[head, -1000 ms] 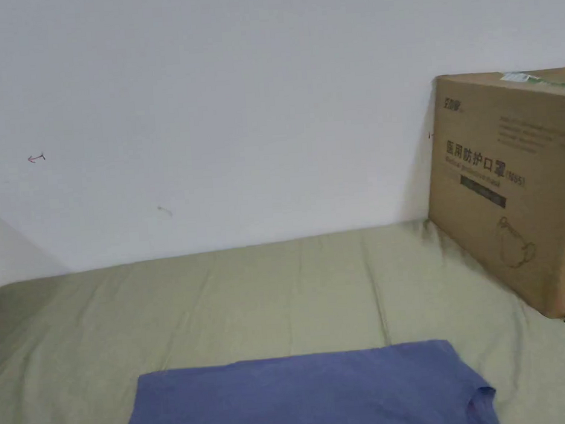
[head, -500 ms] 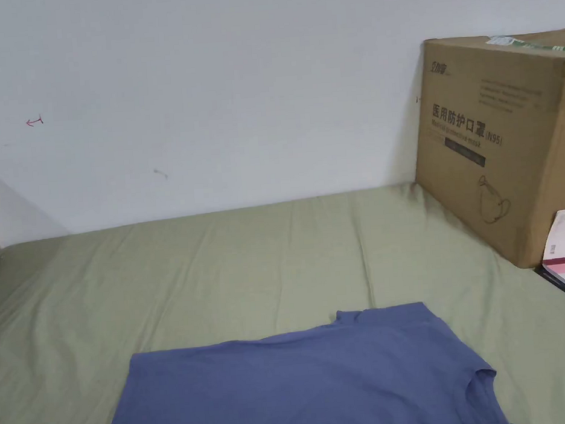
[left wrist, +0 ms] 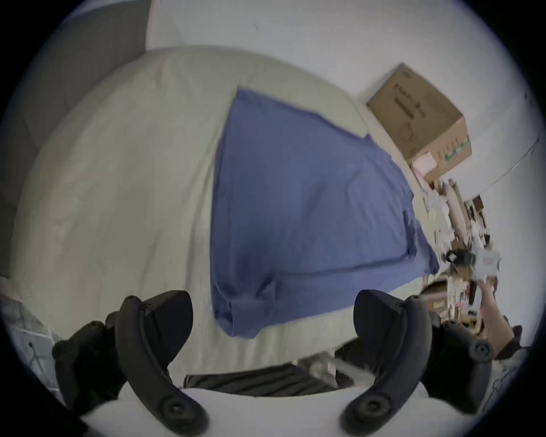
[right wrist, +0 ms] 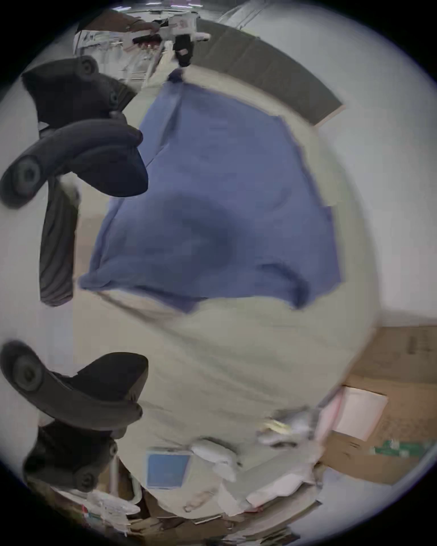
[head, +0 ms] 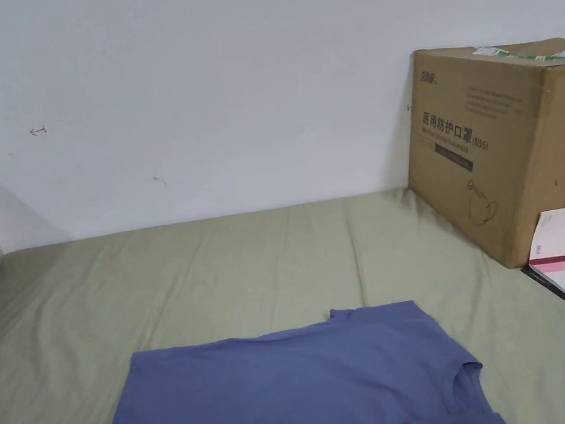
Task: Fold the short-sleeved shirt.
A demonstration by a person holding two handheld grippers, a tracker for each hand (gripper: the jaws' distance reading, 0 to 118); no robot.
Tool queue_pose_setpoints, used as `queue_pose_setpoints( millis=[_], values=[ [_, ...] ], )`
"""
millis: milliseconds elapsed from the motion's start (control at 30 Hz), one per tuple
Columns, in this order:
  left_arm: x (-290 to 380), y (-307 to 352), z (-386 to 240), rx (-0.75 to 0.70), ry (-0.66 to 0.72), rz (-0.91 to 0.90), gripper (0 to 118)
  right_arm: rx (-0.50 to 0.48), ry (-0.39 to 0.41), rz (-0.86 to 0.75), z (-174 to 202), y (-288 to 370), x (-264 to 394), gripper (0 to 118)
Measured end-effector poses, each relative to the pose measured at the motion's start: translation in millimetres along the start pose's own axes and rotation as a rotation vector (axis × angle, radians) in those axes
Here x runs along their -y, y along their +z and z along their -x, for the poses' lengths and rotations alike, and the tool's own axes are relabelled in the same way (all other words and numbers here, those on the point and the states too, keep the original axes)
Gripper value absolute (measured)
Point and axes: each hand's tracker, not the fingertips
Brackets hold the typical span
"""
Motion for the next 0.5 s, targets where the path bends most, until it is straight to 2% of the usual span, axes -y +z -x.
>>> queue_pose_setpoints(
  millis=[167, 233, 267, 300, 333, 367, 400, 433, 467, 500],
  values=[
    [-11.9, 63.2, -51.1, -0.002, -0.022, -0.507, 109, -0.073, 0.055, -0.501, 45.1, 65.2, -3.4, 107],
    [-6.3, 78.0, -67.9, 0.011, -0.053, -0.716, 99, -0.082, 0.051, -0.670, 69.3, 78.1, 1.9, 100],
    [-0.5, 83.2, -82.7, -0.007, -0.089, -0.802, 90, -0.106, 0.038, -0.725, 78.9, 82.7, 2.5, 89],
    [6.1, 86.1, -98.2, -0.028, -0.106, -0.860, 72, -0.128, 0.023, -0.783, 87.4, 87.8, 3.4, 63],
    [7.7, 86.6, -101.1, -0.060, -0.141, -0.901, 36, -0.122, 0.010, -0.826, 93.5, 91.0, 4.2, 17],
    [12.2, 89.0, -112.6, -0.099, -0.171, -0.942, 4, -0.097, -0.008, -0.862, 97.6, 88.0, -0.3, 1],
    [15.8, 92.6, -123.5, -0.166, -0.250, -0.979, 0, -0.068, -0.024, -0.885, 102.7, 90.5, -0.1, 1],
    [20.3, 97.2, -129.9, -0.188, -0.287, -1.018, 0, -0.110, -0.039, -0.886, 101.7, 91.7, -1.5, 1],
    [17.4, 93.8, -118.9, -0.147, -0.303, -1.005, 0, -0.186, -0.051, -0.862, 99.6, 92.2, -5.2, 1],
    [15.7, 96.8, -118.2, -0.107, -0.327, -0.983, 0, -0.205, -0.058, -0.835, 97.2, 89.7, -11.3, 1]
  ],
)
